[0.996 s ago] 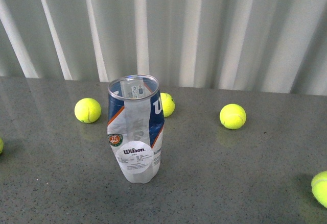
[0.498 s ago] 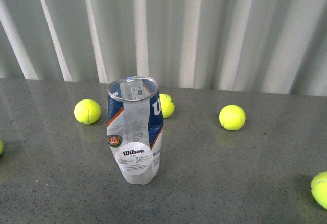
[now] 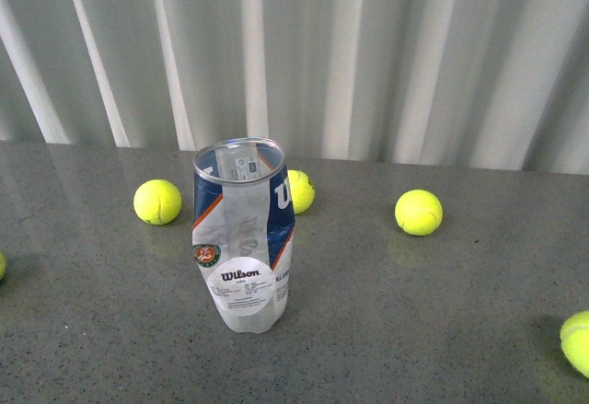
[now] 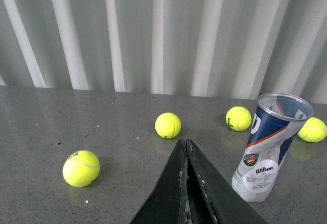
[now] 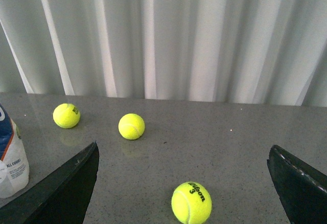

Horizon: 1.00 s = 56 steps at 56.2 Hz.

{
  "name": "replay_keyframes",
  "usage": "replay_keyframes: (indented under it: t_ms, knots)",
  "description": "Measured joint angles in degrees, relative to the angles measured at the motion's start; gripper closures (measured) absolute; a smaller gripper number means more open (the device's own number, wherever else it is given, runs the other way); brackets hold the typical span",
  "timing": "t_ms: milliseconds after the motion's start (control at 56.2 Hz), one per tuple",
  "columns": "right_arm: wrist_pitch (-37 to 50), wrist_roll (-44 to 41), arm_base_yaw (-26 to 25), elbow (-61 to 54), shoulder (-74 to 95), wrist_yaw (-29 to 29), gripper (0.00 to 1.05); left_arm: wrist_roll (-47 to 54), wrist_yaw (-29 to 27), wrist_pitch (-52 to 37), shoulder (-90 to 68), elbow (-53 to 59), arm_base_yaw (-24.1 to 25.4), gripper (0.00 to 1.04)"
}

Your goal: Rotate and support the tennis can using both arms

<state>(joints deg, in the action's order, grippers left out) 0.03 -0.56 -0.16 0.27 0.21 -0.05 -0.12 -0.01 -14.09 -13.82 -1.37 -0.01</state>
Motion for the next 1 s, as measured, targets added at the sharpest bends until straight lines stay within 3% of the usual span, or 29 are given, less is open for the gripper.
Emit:
replay_keyframes:
  t_ms: [267, 391, 640, 853, 996]
  knots:
    - [0.0, 0.0, 0.0, 0.0, 0.0, 0.0, 0.07, 0.0, 0.0, 3.8, 3.7, 0.0, 0.0, 1.01]
    - [0.0, 0.0, 0.0, 0.0, 0.0, 0.0, 0.07, 0.0, 0.0, 13.6, 12.2, 0.0, 0.0, 1.01]
    - [0.0, 0.0, 0.0, 0.0, 0.0, 0.0, 0.07, 0.0, 0.0, 14.0, 13.6, 0.0, 0.0, 1.01]
    - [0.0, 0.0, 0.0, 0.0, 0.0, 0.0, 0.07, 0.0, 0.0, 14.0, 13.6, 0.0, 0.0, 0.68]
    - [0.0, 0.0, 0.0, 0.0, 0.0, 0.0, 0.07, 0.0, 0.0, 14.0, 13.6, 0.0, 0.0, 0.39]
